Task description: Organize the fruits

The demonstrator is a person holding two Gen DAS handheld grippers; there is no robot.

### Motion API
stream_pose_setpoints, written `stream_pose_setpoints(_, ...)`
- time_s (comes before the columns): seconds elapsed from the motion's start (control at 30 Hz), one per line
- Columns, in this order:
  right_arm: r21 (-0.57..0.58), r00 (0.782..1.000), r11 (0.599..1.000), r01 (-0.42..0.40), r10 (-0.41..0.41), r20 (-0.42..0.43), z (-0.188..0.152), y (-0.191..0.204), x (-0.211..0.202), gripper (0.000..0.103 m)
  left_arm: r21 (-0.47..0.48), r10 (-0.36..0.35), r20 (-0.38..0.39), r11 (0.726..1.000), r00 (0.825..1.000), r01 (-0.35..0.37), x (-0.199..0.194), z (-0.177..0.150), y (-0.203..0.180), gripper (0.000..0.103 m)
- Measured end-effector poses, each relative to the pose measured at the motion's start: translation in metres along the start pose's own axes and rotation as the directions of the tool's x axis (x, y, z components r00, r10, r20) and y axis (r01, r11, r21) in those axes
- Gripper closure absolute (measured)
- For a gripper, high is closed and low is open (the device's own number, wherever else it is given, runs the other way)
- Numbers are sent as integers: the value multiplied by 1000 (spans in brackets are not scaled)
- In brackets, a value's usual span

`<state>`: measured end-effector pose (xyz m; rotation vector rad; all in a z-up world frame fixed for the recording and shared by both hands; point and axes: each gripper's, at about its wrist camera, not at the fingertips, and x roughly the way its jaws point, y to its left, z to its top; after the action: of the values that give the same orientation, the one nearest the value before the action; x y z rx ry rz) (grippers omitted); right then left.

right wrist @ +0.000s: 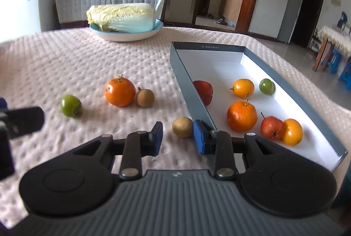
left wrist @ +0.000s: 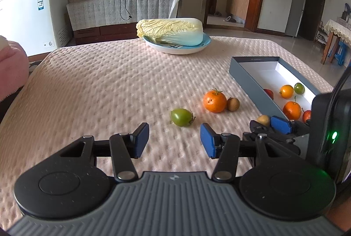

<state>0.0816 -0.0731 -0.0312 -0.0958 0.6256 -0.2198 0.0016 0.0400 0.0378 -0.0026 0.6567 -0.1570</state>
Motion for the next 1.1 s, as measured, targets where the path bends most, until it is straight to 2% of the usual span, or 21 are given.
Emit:
stream_pose_setpoints(0.27,-103,1000,995,19,-17,21,-10,14,-7,66,-38,-2,9,999,1000,2,-2,2,9,45)
stream_pose_setpoints(0.47,-118,1000,993,5,-3,16,-6,8,-2,68,-37,0,6,999,1000,0,-3,1,9,45)
stream_pose_setpoints(0.6,-112,1000,994,-11,14,24,-6,2,-5,83,-34,-5,7,999,1000,5,-1,1,6,45)
stream_pose_setpoints(0.7,-126,998,991,-42,47,33,-6,0,-10,84,-23,-1,-3,1000,1000,1,3,1,3,45)
stream_pose_setpoints(0.77,-137,997,988,-65,69,25,-8,-1,-12,92,-22,3,-8,1000,1000,-3,6,1,3,45)
stream_pose_setpoints(0.83,-118,994,987,-108,109,1,-8,-5,-13,93,-24,7,-14,1000,1000,-7,8,1,3,45)
stream_pose_setpoints(0.93,-131,987,978,-160,163,12,-11,-7,-23,93,-12,13,-25,1000,1000,-13,13,1,0,45)
stream_pose_setpoints(1.0,-127,976,968,-215,219,18,-12,-10,-31,93,4,17,-32,1000,999,-17,18,1,-3,45)
stream_pose_setpoints(1.1,-94,946,943,-320,324,26,-12,-19,-40,93,18,18,-41,1000,999,-18,26,1,-6,45)
